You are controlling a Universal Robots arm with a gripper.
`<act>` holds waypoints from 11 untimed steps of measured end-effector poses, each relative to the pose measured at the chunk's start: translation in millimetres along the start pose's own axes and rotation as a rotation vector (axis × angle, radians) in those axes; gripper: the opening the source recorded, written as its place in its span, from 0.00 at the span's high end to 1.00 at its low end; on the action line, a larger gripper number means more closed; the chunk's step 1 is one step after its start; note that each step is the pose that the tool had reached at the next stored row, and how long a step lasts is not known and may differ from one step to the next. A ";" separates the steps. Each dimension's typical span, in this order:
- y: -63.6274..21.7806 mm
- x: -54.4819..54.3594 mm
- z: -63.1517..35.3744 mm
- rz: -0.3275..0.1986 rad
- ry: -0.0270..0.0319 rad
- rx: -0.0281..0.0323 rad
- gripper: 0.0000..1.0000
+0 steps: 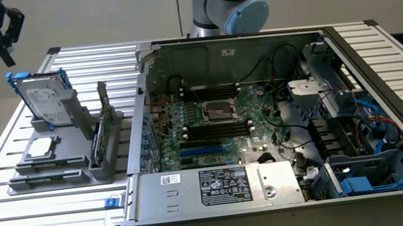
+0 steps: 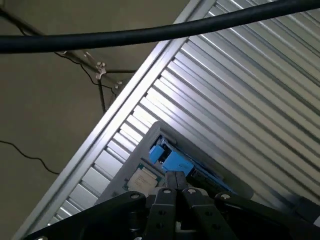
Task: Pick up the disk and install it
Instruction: 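Pick up the disk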
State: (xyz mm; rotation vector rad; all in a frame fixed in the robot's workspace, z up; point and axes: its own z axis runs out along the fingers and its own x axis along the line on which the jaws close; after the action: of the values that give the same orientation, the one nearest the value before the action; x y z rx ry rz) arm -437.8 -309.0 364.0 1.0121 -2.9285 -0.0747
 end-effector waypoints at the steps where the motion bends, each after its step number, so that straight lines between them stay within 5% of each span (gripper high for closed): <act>1: 0.0 0.0 0.0 -0.017 0.0010 0.0004 0.89; 11: 0.0 0.0 0.0 -0.200 0.0119 0.0048 0.89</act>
State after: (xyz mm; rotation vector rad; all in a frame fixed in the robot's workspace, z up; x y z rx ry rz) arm -437.8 -308.9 364.0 1.2977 -2.8087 -0.0677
